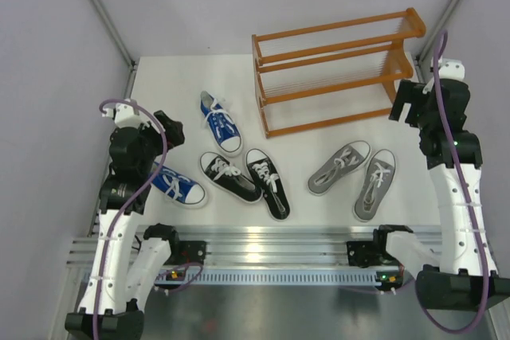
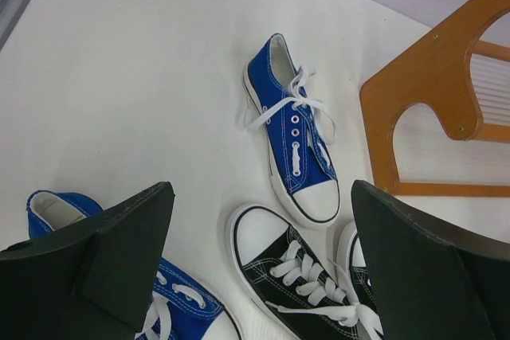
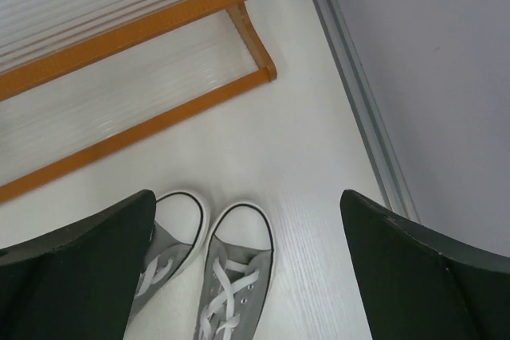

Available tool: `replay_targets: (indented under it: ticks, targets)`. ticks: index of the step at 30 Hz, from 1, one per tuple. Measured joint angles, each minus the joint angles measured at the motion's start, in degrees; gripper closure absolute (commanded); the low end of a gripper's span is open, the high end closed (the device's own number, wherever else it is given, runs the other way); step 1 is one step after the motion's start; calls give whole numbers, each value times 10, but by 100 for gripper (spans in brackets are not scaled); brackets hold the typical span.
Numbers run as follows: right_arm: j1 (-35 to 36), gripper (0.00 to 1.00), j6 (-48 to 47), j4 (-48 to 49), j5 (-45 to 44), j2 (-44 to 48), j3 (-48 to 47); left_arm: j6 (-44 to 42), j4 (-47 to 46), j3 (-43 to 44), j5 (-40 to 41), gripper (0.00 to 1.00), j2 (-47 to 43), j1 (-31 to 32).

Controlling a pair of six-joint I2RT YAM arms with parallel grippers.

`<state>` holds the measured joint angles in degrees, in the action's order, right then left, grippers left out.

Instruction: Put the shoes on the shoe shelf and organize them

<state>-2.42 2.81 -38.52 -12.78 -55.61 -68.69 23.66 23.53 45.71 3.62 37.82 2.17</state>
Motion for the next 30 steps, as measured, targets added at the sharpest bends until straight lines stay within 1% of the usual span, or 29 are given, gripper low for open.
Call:
replay_targets:
  ticks: [3, 5, 10, 13, 15, 21, 25, 30]
  targets:
    - [0, 1, -11, -18, 5, 1, 1, 2, 17, 0, -5, 2, -6, 0]
    - [0, 1, -52, -26, 40, 9, 10, 3, 26, 0, -11, 2, -12, 0]
    - [8, 1, -217, -88, 168, 63, 49, 6, 45, 3, -30, 2, -18, 0]
    - [37, 1, -292, -127, 181, 88, 66, 7, 50, 3, -47, 2, -20, 0]
    - [54, 1, -330, -156, 179, 89, 66, 7, 52, 3, -59, 2, -20, 0]
    - [60, 1, -399, -238, 170, 51, 66, 12, 53, 3, -83, 2, -19, 0]
    - [61, 1, -433, -279, 197, 49, 78, 13, 53, 3, -92, 2, -14, 0]
    - [61, 0, -442, -290, 220, 47, 152, 13, 53, 3, -101, 2, 3, 0]
